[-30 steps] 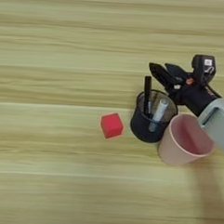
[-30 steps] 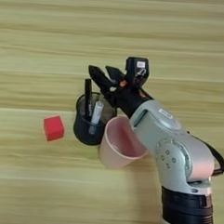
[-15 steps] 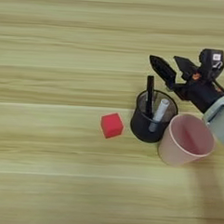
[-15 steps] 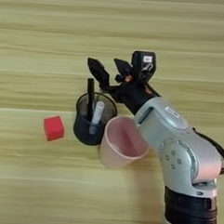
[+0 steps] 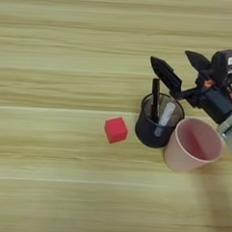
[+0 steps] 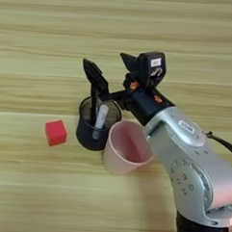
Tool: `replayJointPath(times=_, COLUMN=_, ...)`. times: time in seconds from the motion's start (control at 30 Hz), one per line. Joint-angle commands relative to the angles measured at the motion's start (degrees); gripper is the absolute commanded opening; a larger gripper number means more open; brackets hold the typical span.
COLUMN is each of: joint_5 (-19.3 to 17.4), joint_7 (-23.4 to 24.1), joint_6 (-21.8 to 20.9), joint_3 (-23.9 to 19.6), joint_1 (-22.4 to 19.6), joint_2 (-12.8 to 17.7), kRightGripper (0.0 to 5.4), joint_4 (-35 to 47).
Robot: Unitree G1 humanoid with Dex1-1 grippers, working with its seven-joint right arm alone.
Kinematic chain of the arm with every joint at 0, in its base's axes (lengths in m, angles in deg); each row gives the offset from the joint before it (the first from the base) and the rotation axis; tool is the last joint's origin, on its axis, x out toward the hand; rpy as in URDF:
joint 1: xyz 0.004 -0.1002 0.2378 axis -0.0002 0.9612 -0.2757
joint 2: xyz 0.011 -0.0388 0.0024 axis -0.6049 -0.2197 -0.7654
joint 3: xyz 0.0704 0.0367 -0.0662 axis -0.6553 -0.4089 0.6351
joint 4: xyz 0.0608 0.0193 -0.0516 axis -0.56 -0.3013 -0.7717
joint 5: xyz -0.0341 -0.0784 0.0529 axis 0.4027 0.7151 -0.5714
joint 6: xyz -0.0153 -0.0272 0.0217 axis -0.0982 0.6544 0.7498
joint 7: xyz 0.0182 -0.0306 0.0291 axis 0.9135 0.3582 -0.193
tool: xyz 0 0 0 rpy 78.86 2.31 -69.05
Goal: Move the objects on the table
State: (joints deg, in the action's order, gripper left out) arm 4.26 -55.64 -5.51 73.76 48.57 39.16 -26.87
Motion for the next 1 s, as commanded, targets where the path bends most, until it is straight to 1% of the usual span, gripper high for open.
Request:
replayJointPath(times=0.03, joint_5=0.6, joint_7=-1.3, joint_6=-3.9, joint_3=-1.1, joint_1=0.9, joint_2=1.7, kRightGripper=5.38, joint_4=6.4)
replayJointPath(times=0.2, joint_5=0.4, joint_7=-3.1, joint_6=-5.1, joint_3=-1.7, joint_1=4.3, joint_2=2.3, kRightGripper=5.38, joint_4=10.8)
replayJointPath(times=0.43, joint_5=1.0, joint_7=-4.6, joint_6=-6.9, joint_3=-1.6, joint_1=8.2, joint_2=2.6, kRightGripper=5.38, joint_4=13.2)
replayJointPath(times=0.57, joint_5=1.2, joint_7=-6.0, joint_6=-8.0, joint_3=-1.6, joint_1=11.4, joint_2=2.9, kRightGripper=5.38, joint_4=15.4)
replayJointPath(times=0.83, joint_5=1.5, joint_7=-9.9, joint_6=-11.4, joint_3=-2.2, joint_1=18.7, joint_2=3.9, kRightGripper=5.38, joint_4=18.8)
replayJointPath(times=1.0, joint_5=1.1, joint_7=-12.6, joint_6=-14.7, joint_3=-1.8, joint_1=21.5, joint_2=4.9, kRightGripper=5.38, joint_4=19.9)
